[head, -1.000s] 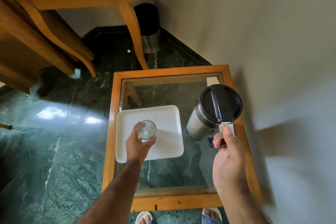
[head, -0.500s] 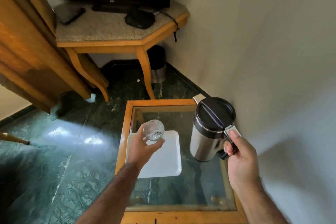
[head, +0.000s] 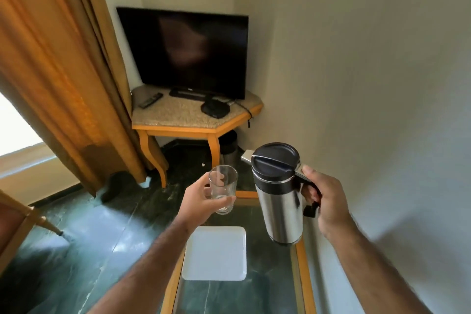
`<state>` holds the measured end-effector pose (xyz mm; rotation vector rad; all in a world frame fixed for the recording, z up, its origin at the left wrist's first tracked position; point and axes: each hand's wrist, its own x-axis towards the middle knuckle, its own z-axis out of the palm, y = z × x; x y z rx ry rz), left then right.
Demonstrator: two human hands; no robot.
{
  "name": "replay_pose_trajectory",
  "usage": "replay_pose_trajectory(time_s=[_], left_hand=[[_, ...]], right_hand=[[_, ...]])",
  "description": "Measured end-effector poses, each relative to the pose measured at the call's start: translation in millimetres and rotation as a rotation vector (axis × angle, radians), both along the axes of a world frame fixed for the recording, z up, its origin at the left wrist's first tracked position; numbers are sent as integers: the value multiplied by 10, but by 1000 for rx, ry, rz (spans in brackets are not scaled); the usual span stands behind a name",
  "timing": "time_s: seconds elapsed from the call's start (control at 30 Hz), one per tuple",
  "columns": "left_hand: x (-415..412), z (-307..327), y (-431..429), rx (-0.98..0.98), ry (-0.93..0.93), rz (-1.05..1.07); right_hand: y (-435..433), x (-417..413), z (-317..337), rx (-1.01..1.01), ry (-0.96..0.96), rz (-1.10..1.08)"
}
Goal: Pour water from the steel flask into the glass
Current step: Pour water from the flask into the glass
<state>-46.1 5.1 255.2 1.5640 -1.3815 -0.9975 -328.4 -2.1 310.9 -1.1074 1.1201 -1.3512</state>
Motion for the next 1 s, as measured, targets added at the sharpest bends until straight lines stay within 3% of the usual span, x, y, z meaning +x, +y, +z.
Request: replay_pose_trajectory(time_s=[0.47,1.0], left_hand=[[29,1118,291,-113,46,10],[115,1596,488,-136,59,-43]], right_hand=[[15,144,1913,-10,286,327],[-82,486,2845,92,703,595]])
